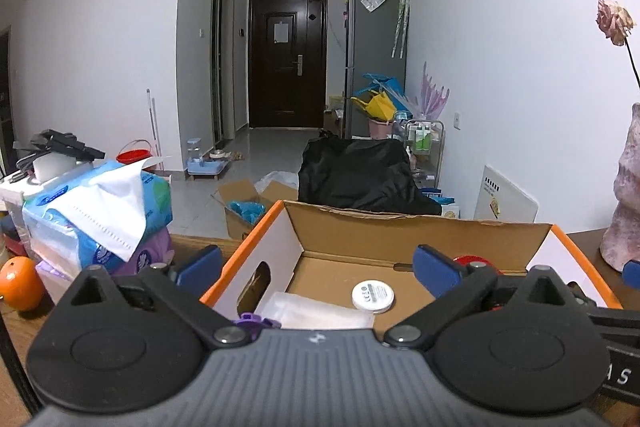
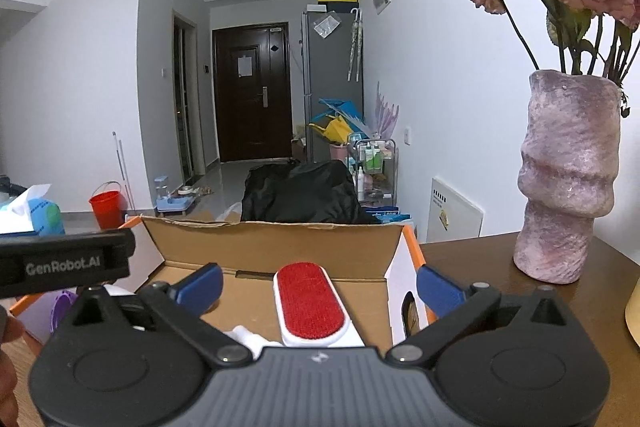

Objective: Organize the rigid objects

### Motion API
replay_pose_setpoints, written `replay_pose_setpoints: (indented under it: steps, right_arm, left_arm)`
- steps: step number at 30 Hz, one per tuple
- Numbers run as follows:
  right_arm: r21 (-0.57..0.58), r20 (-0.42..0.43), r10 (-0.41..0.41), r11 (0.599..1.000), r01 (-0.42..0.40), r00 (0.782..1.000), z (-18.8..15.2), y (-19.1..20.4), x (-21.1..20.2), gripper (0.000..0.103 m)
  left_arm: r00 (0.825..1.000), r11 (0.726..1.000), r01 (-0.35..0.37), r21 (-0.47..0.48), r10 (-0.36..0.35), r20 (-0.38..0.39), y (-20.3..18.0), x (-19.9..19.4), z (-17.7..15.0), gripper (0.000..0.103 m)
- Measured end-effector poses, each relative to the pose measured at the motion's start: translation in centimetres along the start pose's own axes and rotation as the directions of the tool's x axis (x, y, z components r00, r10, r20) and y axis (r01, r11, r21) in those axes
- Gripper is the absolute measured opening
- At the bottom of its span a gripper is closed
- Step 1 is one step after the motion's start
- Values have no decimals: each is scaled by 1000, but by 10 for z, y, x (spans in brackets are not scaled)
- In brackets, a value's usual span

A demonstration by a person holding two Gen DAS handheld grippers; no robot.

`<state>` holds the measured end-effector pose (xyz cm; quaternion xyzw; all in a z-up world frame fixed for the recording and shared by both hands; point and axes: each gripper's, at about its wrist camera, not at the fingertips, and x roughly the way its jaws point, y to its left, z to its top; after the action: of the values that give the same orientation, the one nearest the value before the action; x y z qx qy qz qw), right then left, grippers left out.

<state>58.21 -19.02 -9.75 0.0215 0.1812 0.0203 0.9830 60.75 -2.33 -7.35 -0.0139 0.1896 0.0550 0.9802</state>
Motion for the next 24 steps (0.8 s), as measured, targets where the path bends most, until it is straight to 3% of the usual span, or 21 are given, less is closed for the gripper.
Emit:
replay_pose_setpoints:
  steps: [14, 24]
  right_arm:
    - [-36, 25, 32, 999, -31, 999, -1, 7, -33, 103]
    - [-43, 52, 42, 998, -40, 998, 0, 0, -79, 103]
  left_arm:
    - [999, 997, -23, -69, 25, 34, 38, -45, 4, 103]
    - [999, 999, -21, -26, 22, 44, 43, -94, -3, 103]
